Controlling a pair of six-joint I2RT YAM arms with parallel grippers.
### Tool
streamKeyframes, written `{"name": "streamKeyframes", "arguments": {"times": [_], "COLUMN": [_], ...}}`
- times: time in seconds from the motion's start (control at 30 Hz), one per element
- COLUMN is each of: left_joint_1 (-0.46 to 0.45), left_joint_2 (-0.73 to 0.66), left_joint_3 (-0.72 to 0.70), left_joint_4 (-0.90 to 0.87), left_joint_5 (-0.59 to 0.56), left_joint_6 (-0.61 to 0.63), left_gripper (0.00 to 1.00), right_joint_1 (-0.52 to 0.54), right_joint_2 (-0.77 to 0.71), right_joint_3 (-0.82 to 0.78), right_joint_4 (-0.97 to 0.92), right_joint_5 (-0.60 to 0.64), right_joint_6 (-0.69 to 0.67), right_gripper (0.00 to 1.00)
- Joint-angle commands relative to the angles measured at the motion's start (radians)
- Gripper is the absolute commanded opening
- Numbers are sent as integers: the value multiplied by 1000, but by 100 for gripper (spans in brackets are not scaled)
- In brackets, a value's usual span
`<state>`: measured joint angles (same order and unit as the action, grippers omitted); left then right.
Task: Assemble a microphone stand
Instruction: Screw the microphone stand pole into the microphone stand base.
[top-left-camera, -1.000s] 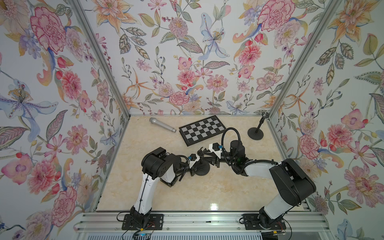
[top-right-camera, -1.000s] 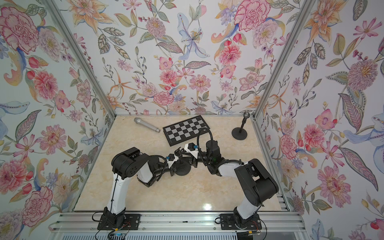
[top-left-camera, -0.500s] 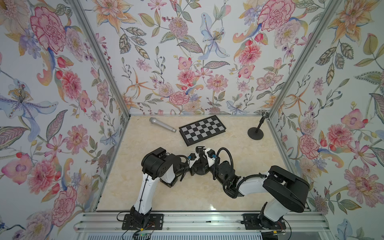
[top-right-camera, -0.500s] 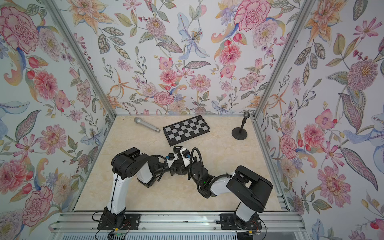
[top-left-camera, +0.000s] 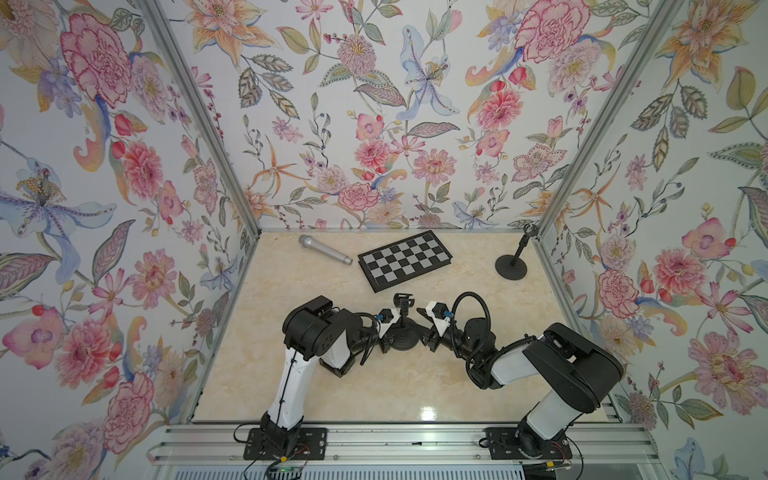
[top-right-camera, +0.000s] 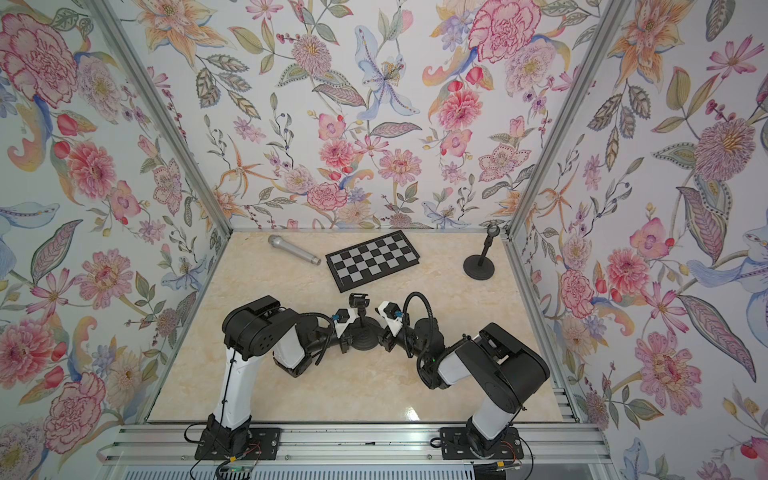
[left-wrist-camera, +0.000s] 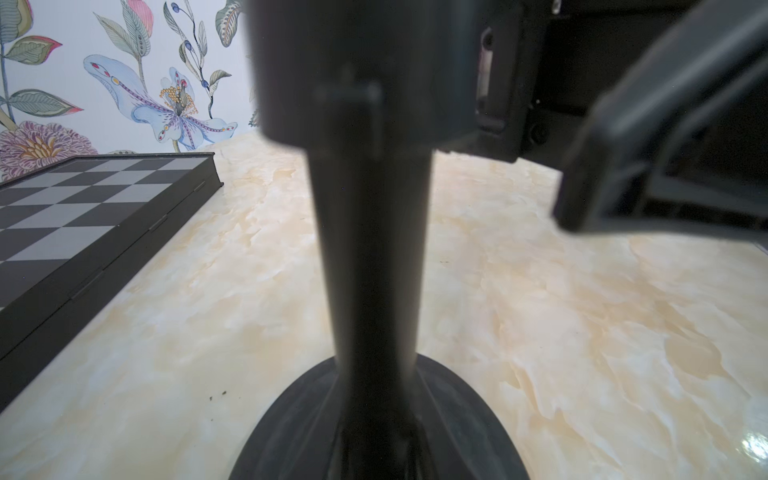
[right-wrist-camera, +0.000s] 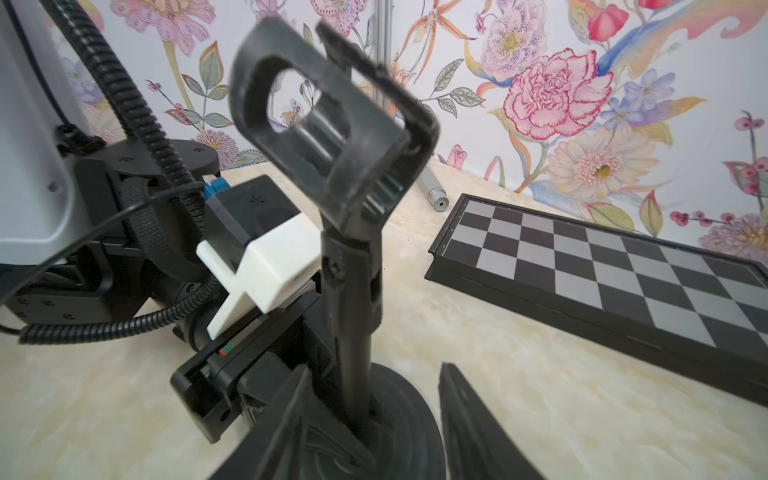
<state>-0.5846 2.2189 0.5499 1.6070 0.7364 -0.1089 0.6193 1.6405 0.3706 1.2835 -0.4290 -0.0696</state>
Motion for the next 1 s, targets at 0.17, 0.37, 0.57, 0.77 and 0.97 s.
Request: {"name": "streamKeyframes", "arguments": {"times": [0.17, 0.37, 0.57, 0.77, 0.97], "left_joint_1": [-12, -11, -14, -11, -2], "left_joint_2": [100, 107, 115, 107, 114], "left_joint_3": [-65, -49, -39, -46, -42], "left_joint_4": [234, 233, 233, 234, 233], "left_joint_5": [25, 28, 25, -38, -66], "left_joint_6": [68, 60, 48, 19, -9], "left_gripper": [24, 24, 25, 28, 27], "right_joint_1": [-123, -121, -102, 20, 387], "right_joint_2": [49, 146, 176, 118, 148], "right_joint_3": [221, 282, 280, 188, 71], "right_joint_4": [-188, -116, -43, -93, 30], "right_joint_5": [-571, -578, -519, 159, 1210], "right_joint_6": [-58, 27, 79, 121, 155], "right_gripper": [55, 45, 22, 0, 0]}}
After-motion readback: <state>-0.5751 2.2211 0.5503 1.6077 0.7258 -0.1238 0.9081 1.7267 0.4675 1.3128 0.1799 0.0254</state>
